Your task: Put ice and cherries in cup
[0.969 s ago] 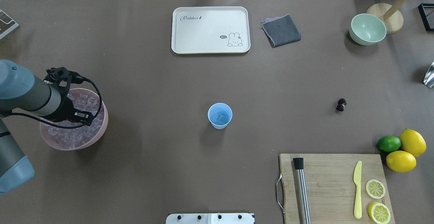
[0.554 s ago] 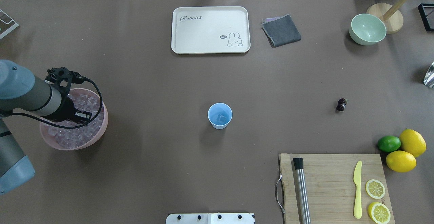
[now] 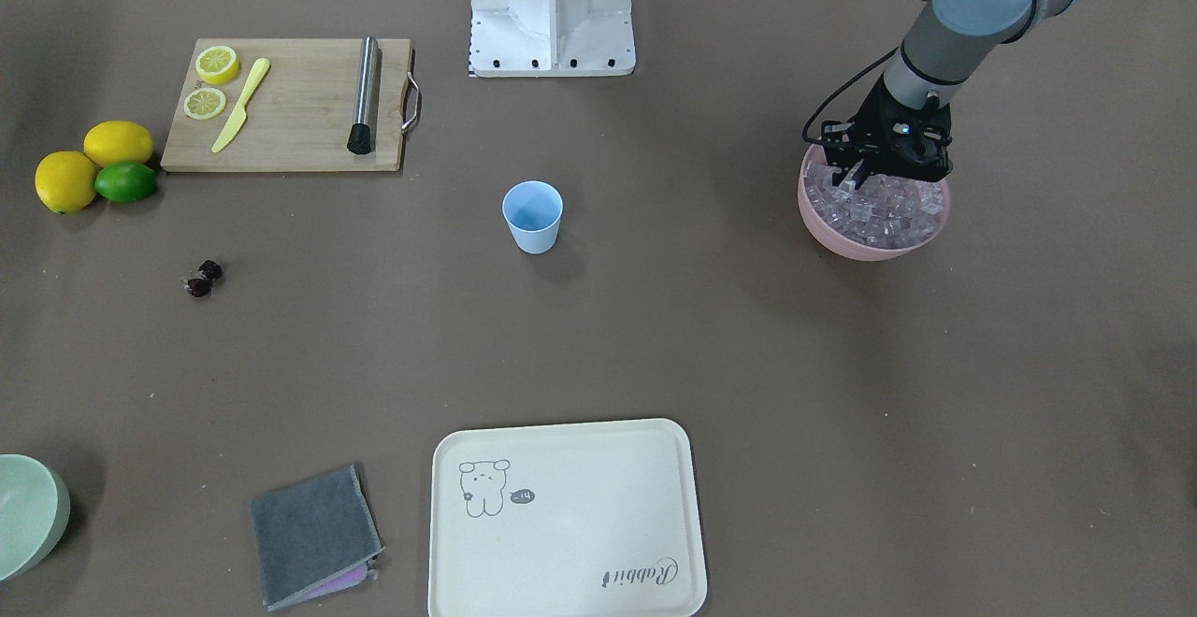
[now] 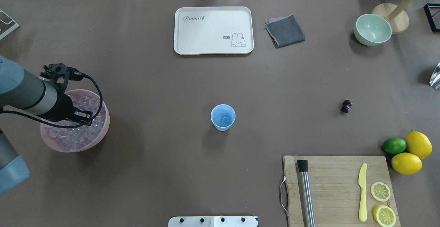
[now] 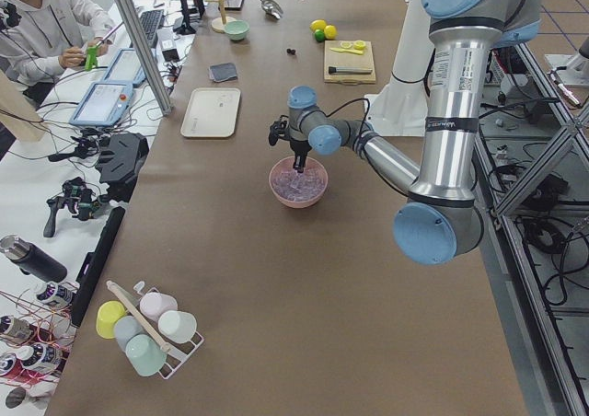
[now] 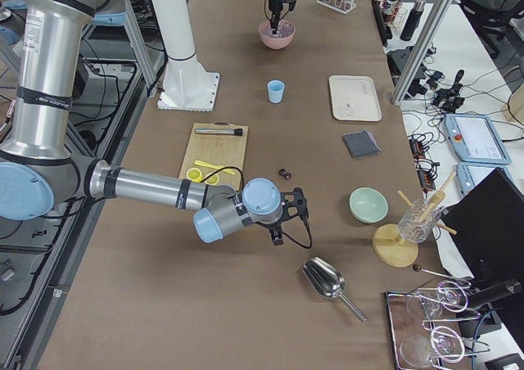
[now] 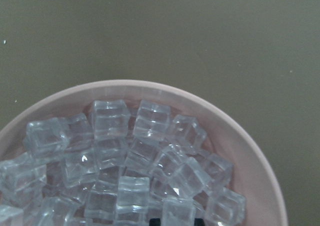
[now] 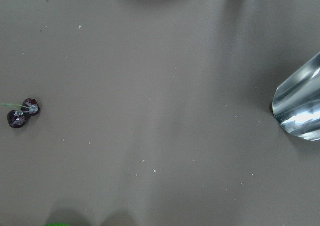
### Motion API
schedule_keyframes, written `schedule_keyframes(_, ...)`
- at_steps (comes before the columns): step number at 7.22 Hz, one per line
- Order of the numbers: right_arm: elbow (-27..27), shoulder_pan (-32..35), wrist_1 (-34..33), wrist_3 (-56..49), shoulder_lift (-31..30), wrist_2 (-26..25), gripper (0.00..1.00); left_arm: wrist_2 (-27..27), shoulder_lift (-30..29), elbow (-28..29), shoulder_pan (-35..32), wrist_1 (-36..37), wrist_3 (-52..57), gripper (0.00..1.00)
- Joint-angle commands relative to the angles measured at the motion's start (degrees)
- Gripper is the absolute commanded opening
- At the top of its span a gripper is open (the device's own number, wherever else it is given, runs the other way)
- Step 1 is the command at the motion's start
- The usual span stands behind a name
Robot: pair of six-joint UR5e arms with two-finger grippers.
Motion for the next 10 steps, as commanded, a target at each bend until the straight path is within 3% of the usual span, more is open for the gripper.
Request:
schedule_keyframes(1,2.4,-0.8,-0.1,4.3,0.7,-0.7,1.0,-5.6,-6.2,-1.2,-3.1,1.1,-4.7,0.0)
schedule_keyframes(3,7.8,-4.1,-0.1,11.7,0.8,-0.9,1.0,-4.2,-19.5,3.1,2.9,4.1,-19.4,0.0)
schedule_keyframes(4,8.0,-4.8,-0.2,13.3,2.0,-0.9,1.0,0.8,-23.9,4.5,7.4,4.2,-25.2,0.0)
schedule_keyframes(6,8.0,-5.1,-0.1,13.5,2.0,-0.9,1.0,8.3,-36.7,15.1,13.4,5.4,-32.9,0.0)
schedule_keyframes(8,7.9,-5.2,-0.1,13.5,1.7,-0.8,1.0,12.7,-39.9,19.3,16.6,5.1,-34.7,0.0)
schedule_keyframes(10,7.7,-5.2,-0.1,13.5,1.6,-0.9,1.0,13.3,-41.1,21.5,16.9,4.7,-35.0,0.0)
